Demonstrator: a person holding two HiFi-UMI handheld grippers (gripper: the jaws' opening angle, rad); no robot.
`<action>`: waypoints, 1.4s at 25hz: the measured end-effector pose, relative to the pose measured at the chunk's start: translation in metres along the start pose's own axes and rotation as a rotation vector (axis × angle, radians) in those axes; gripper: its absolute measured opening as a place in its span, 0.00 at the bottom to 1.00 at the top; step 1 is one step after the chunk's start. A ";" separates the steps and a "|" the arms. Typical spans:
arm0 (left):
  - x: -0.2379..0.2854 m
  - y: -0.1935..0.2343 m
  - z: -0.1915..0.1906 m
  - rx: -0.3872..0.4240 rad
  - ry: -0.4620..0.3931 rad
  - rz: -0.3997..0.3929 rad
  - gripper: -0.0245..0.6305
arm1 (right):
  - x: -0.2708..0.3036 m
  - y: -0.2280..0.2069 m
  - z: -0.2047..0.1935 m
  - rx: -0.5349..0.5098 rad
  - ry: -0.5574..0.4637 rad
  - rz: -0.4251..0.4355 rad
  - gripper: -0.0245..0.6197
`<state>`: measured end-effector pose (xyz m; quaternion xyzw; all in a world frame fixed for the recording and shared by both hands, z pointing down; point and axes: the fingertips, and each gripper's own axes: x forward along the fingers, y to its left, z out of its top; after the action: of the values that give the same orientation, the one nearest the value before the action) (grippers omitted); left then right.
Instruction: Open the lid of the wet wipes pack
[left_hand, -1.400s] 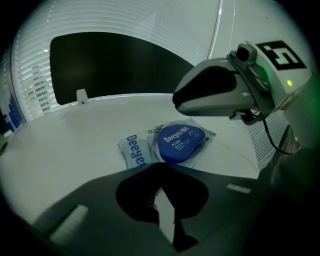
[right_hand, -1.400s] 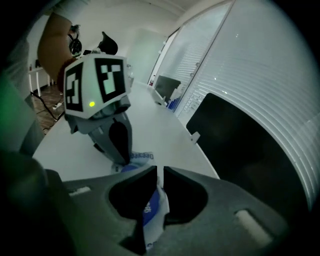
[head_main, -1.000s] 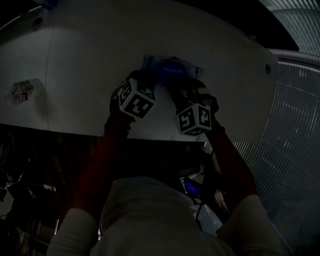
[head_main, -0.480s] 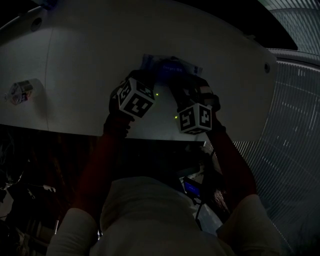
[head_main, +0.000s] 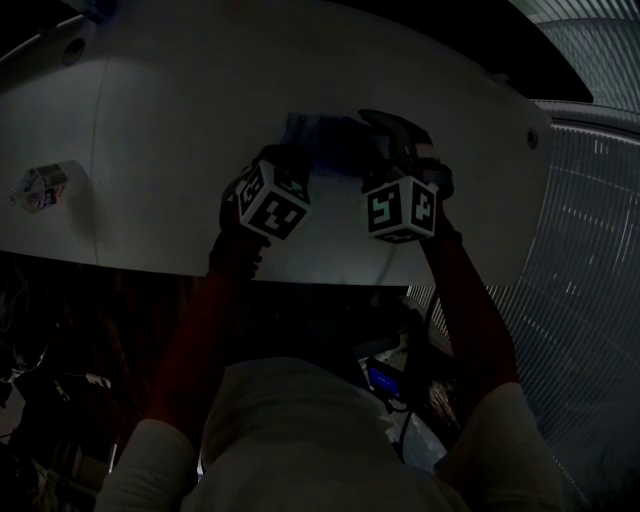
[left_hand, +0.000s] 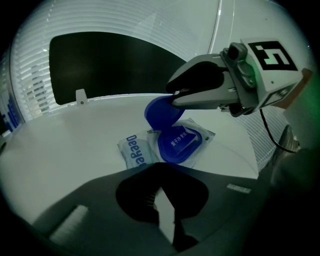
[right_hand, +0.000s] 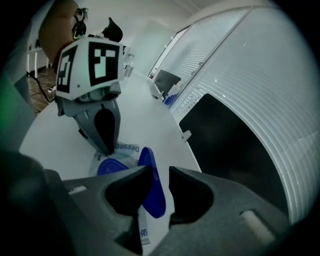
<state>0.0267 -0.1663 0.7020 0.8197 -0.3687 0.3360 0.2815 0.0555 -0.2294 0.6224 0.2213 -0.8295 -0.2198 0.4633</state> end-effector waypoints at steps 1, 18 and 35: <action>0.000 0.000 0.000 -0.001 -0.001 -0.001 0.04 | 0.006 -0.004 -0.003 -0.007 0.008 -0.009 0.21; 0.001 -0.002 0.001 -0.008 -0.003 0.001 0.04 | 0.070 0.000 -0.050 -0.081 0.145 0.038 0.08; -0.046 0.007 0.039 -0.039 -0.128 0.013 0.04 | 0.016 -0.045 -0.011 0.228 0.025 -0.081 0.04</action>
<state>0.0115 -0.1783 0.6446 0.8315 -0.3978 0.2774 0.2709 0.0649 -0.2770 0.6129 0.3087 -0.8337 -0.1399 0.4361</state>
